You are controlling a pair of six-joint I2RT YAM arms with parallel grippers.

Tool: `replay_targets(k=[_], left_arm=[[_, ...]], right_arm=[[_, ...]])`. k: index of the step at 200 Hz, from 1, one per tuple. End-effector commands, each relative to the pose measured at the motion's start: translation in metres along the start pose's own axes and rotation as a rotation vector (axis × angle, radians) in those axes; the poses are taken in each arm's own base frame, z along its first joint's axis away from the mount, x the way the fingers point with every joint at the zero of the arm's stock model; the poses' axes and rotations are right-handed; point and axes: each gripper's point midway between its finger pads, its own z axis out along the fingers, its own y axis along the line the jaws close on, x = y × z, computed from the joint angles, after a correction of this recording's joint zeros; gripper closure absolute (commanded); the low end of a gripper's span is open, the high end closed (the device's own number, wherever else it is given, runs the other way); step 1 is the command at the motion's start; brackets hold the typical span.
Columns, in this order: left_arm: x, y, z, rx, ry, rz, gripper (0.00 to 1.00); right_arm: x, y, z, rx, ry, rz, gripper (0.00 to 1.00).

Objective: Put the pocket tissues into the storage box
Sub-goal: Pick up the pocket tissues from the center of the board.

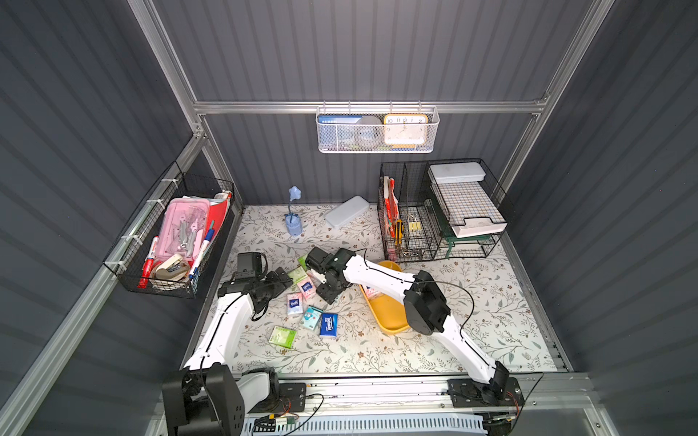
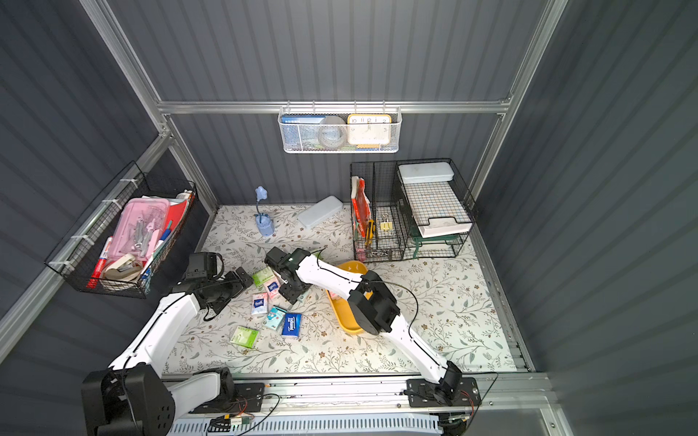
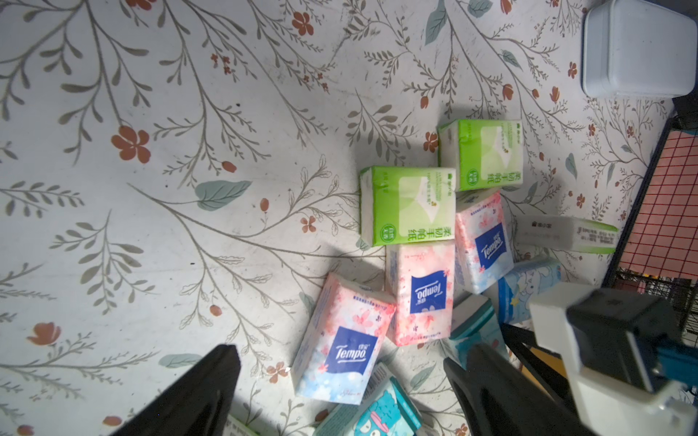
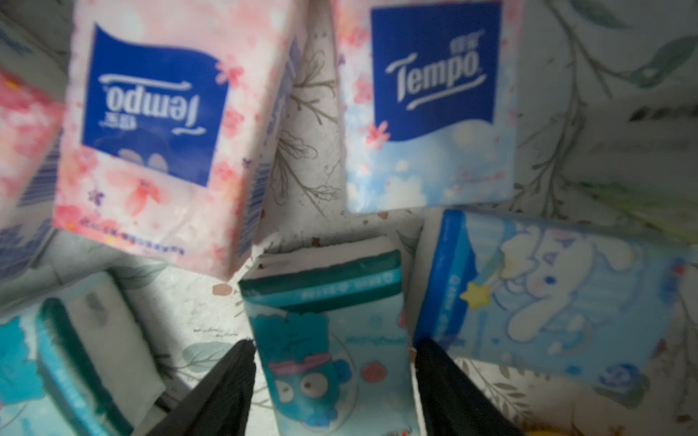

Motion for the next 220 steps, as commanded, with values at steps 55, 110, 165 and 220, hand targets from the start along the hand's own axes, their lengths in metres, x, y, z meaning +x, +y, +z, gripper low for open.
replay_targets(k=[55,110,165,220], left_arm=[[-0.003,-0.001,-0.007,0.001,-0.010,0.008,0.01],[-0.004,-0.001,-0.007,0.003,-0.015,0.010,0.01],[-0.010,-0.007,-0.008,0.013,-0.019,0.033,0.01],[-0.025,-0.020,-0.007,0.048,-0.042,0.091,0.01]], right_arm=[[0.009,0.016,0.014,-0.006,0.041,-0.048,0.39],[0.003,0.014,0.004,-0.002,0.016,-0.032,0.53],[-0.013,0.009,-0.049,-0.011,-0.075,0.008,0.54],[-0.005,-0.017,-0.102,0.010,-0.123,0.136,0.55]])
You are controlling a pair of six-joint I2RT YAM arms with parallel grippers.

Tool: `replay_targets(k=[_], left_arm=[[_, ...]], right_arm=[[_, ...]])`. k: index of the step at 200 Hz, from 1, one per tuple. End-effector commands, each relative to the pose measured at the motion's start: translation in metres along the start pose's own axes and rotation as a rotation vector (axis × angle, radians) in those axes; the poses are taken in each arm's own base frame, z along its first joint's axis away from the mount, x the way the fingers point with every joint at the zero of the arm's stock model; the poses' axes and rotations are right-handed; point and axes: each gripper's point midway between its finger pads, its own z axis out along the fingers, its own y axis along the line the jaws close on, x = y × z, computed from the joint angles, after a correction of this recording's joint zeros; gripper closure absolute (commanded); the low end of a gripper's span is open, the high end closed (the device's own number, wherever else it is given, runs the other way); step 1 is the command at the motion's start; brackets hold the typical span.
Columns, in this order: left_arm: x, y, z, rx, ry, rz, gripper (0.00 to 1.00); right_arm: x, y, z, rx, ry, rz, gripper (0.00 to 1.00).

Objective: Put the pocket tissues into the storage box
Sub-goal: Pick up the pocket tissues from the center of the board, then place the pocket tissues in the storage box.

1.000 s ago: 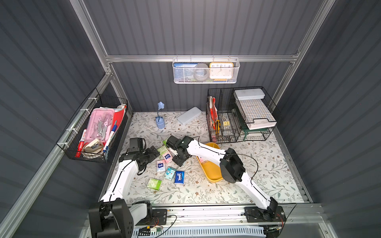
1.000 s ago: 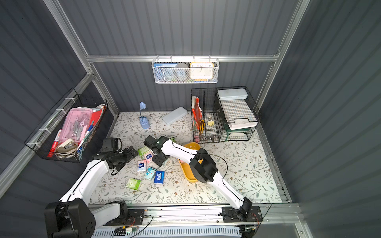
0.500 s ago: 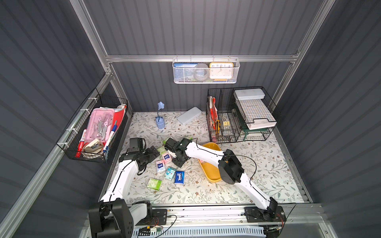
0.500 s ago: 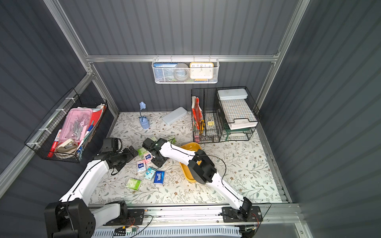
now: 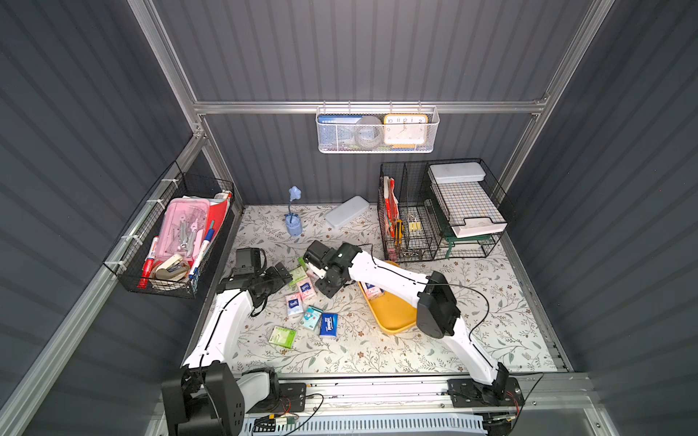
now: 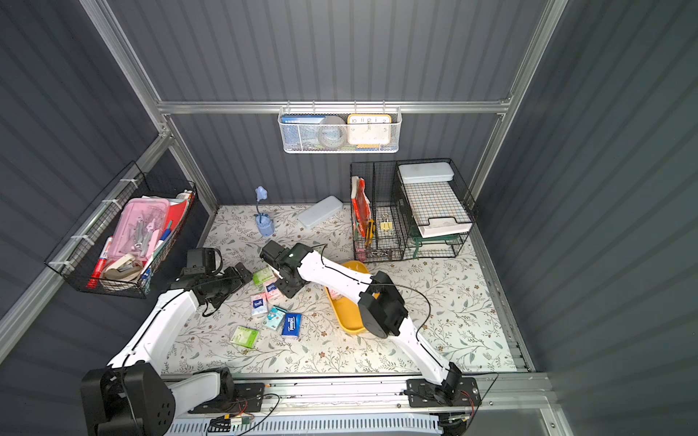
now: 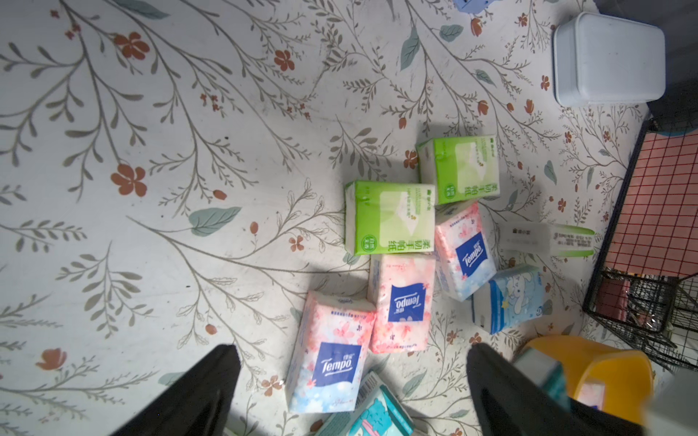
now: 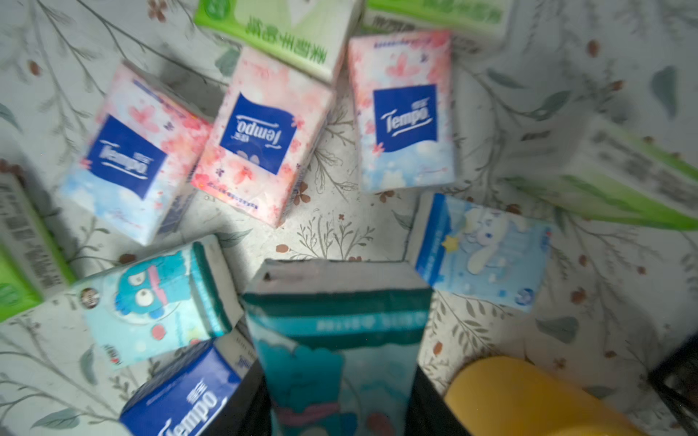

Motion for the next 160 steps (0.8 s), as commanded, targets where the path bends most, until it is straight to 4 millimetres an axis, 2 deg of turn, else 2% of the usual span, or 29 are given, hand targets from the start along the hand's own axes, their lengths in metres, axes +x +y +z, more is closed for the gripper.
replay_targets(k=[1,42,74,112,139,160], left_arm=[[-0.009,-0.008,0.000,0.030,-0.010,0.040,0.01],[-0.008,-0.018,0.006,0.082,0.005,0.014,0.01],[-0.003,-0.037,0.011,0.104,0.021,0.039,0.01],[0.009,-0.065,0.022,0.127,0.052,0.074,0.01],[0.013,-0.074,0.027,0.139,0.064,0.073,0.01],[0.011,-0.076,0.026,0.139,0.061,0.078,0.01]], right_arm=[[0.006,-0.020,-0.027,0.032,-0.006,0.090,0.56],[0.027,-0.053,-0.060,0.043,-0.022,0.241,0.55],[0.061,-0.092,-0.075,0.082,0.011,0.330,0.55],[0.104,-0.137,-0.076,0.169,0.079,0.389,0.54],[0.130,-0.156,-0.066,0.229,0.144,0.375,0.53],[0.139,-0.163,-0.056,0.252,0.176,0.359,0.53]])
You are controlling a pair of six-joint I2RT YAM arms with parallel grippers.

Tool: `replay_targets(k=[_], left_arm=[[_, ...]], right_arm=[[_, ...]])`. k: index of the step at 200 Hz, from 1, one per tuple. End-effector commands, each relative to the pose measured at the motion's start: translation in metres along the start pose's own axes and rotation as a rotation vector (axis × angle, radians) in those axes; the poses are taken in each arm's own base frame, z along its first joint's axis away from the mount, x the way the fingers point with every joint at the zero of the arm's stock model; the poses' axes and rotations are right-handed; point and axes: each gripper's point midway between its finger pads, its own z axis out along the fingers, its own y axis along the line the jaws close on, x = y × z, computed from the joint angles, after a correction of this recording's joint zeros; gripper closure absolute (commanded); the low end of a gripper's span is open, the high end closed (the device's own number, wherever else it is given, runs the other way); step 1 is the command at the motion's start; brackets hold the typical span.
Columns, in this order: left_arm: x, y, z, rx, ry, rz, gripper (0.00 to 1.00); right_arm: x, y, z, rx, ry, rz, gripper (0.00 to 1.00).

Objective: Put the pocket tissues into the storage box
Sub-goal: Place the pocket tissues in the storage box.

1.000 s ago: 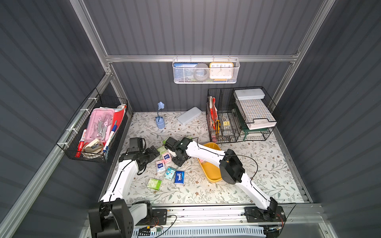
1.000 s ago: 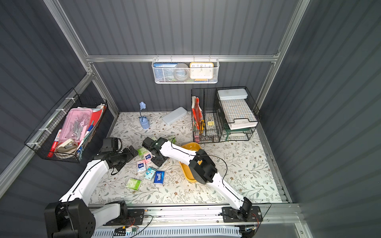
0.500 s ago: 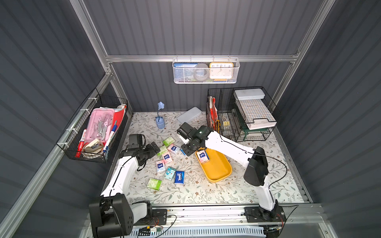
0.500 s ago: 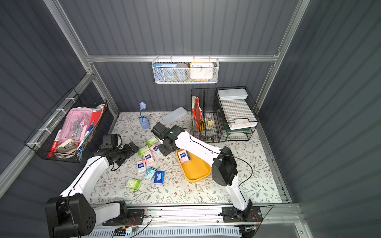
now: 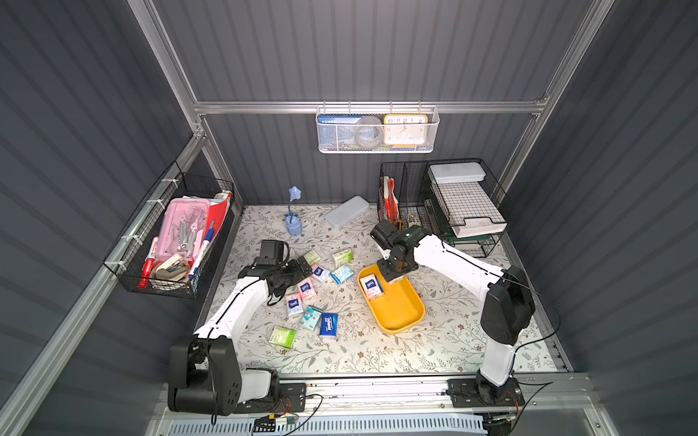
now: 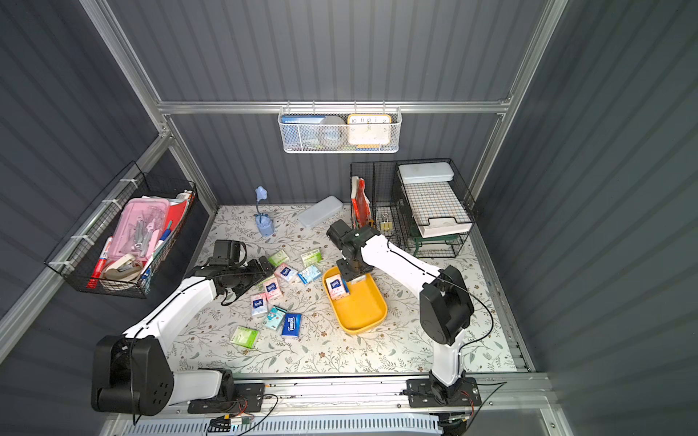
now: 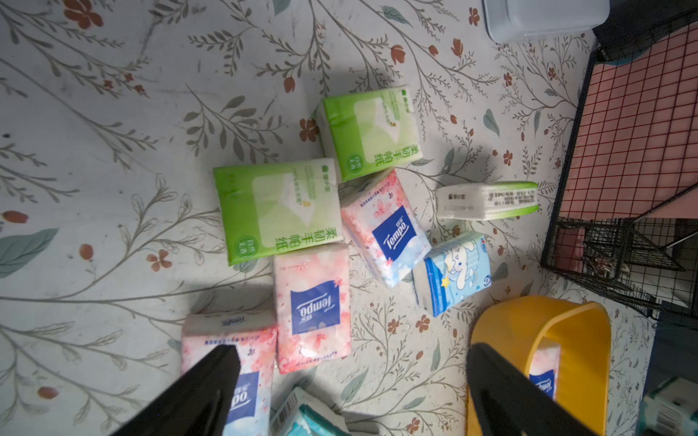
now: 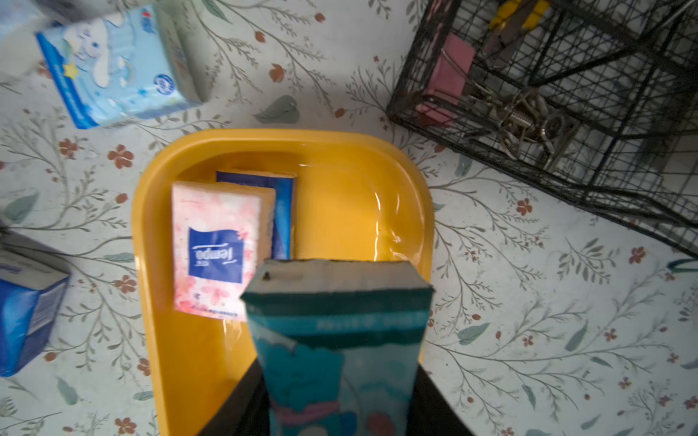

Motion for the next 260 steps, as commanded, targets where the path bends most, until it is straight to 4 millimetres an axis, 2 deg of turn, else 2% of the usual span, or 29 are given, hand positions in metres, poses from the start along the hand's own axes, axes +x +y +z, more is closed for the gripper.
replay_targets(k=[1,60,139,158,206,260], left_arm=[[-0.011,-0.009,-0.004,0.018,-0.025,-0.014,0.01],[-0.008,-0.006,-0.007,0.006,-0.027,-0.011,0.01],[-0.004,-0.002,-0.009,-0.009,-0.028,-0.007,0.01],[-0.004,-0.001,-0.012,-0.013,-0.033,-0.004,0.01],[-0.004,0.000,-0.015,-0.018,-0.039,-0.003,0.01],[-0.005,0.000,-0.017,-0.017,-0.046,-0.003,0.01]], right_arm=[[0.006,-0.010,0.011,0.055,0.023,-0.037,0.53],[0.000,0.010,0.044,-0.021,0.036,-0.055,0.51],[0.002,0.017,0.080,-0.024,0.070,-0.049,0.48],[0.004,0.018,0.085,-0.022,0.080,-0.051,0.42],[0.000,0.013,0.081,-0.001,0.062,-0.050,0.35],[-0.005,0.002,0.059,0.042,0.026,-0.056,0.32]])
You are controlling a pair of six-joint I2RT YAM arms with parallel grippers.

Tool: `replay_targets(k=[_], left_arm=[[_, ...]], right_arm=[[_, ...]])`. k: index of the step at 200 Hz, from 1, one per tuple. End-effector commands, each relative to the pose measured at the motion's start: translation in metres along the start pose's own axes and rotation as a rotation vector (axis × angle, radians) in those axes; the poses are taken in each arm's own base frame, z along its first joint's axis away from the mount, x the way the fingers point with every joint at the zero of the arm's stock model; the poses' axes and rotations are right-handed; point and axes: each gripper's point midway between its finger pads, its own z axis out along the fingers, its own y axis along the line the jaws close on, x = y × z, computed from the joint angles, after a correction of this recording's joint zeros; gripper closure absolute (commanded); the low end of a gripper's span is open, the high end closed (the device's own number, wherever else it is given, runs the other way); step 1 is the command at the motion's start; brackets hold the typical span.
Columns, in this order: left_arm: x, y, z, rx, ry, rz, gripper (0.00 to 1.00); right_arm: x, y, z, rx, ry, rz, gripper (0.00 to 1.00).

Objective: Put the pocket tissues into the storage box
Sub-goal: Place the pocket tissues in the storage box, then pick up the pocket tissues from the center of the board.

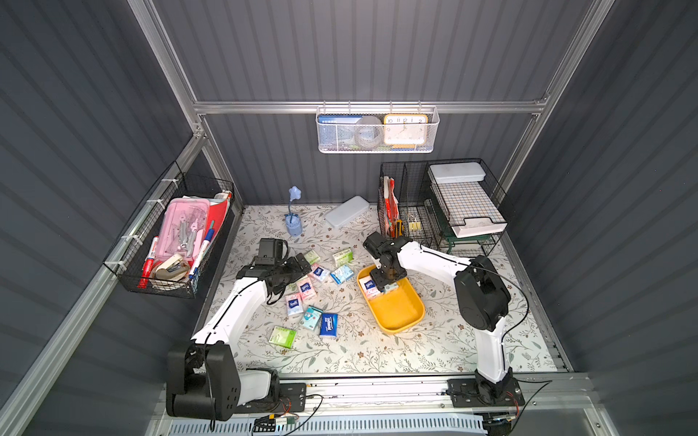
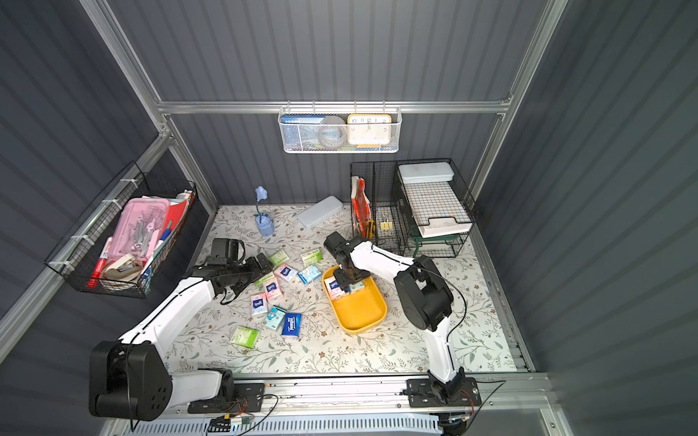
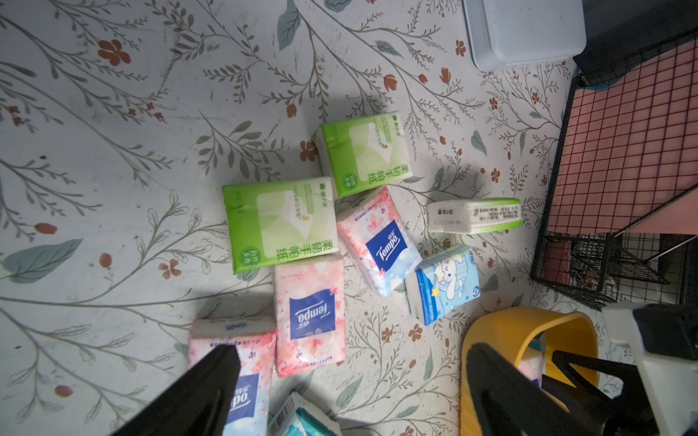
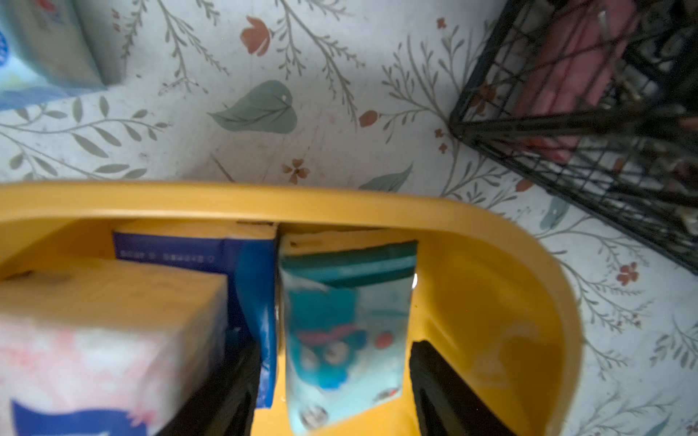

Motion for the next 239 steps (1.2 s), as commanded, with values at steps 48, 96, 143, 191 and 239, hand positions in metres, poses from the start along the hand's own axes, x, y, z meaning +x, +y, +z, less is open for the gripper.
replay_targets(k=[48,96,143,191,239], left_arm=[[0.008,0.002,-0.007,-0.006,0.014,0.010,0.01],[0.012,0.004,0.001,0.001,0.036,-0.029,0.01],[0.018,0.011,0.008,-0.023,0.054,-0.037,0.01],[0.011,0.008,0.012,-0.029,0.063,0.043,0.01],[0.009,0.007,0.015,-0.021,0.053,0.052,0.01]], right_arm=[[-0.006,-0.011,-0.053,0.004,-0.087,0.032,0.32],[-0.021,0.035,-0.087,-0.108,-0.167,0.009,0.32],[-0.054,0.090,-0.088,-0.215,-0.207,0.043,0.31],[-0.101,0.083,-0.071,-0.170,-0.254,0.372,0.30],[-0.129,0.071,-0.044,-0.259,-0.214,0.794,0.29]])
